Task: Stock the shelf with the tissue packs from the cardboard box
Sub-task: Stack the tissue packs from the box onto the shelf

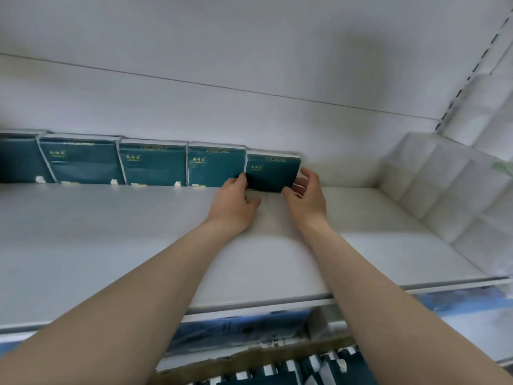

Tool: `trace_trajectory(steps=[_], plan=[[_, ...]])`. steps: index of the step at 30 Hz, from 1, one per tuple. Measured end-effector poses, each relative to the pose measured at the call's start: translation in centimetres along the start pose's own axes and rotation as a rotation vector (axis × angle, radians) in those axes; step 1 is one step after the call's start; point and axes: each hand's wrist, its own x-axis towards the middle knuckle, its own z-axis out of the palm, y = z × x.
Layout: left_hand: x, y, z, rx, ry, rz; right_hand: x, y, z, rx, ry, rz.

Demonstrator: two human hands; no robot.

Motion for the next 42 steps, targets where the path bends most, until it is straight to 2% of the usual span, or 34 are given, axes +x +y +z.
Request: trace_trajectory(steps=[3,10,17,21,26,30,36,42], plan=[[-0.1,0.2,0.0,0.056,-0.019,0.001,0.2,0.3,0.0,-0.017,-0.022,-0.018],[-0.4,0.6,-0.2,0.133,-0.034,0.024,0.8,0.5,0.0,-0.229,-0.152,-0.038],[-1.2,1.2,-0.6,0.102,-0.061,0.014,-0.7,-0.3,-1.8,-0.159,-0.136,0.040],[-3.2,1.8,-0.9,-0.037,-0.085,0.013,-3.4,-0.8,-4.1,-0.119,-0.137,-0.004],[-7.7,4.0,-1.5,-0.046,-0.054,0.212,-7.6,-1.7,-7.2,-0.154,-0.135,-0.040],[-11.8,6.4,-2.2,-0.126,-0.031,0.248,-11.6,-2.1,-10.3,-0.214,-0.188,-0.056],[-17.5,8.2,-1.0,-0.228,-0.142,0.207,-17.8,-1.0,-14.4,-0.267,-0.186,-0.041],[-21.5,8.5,1.5,-0.134,-0.315,0.200,-21.2,1.5,-17.0,-0.410,-0.187,0.060]])
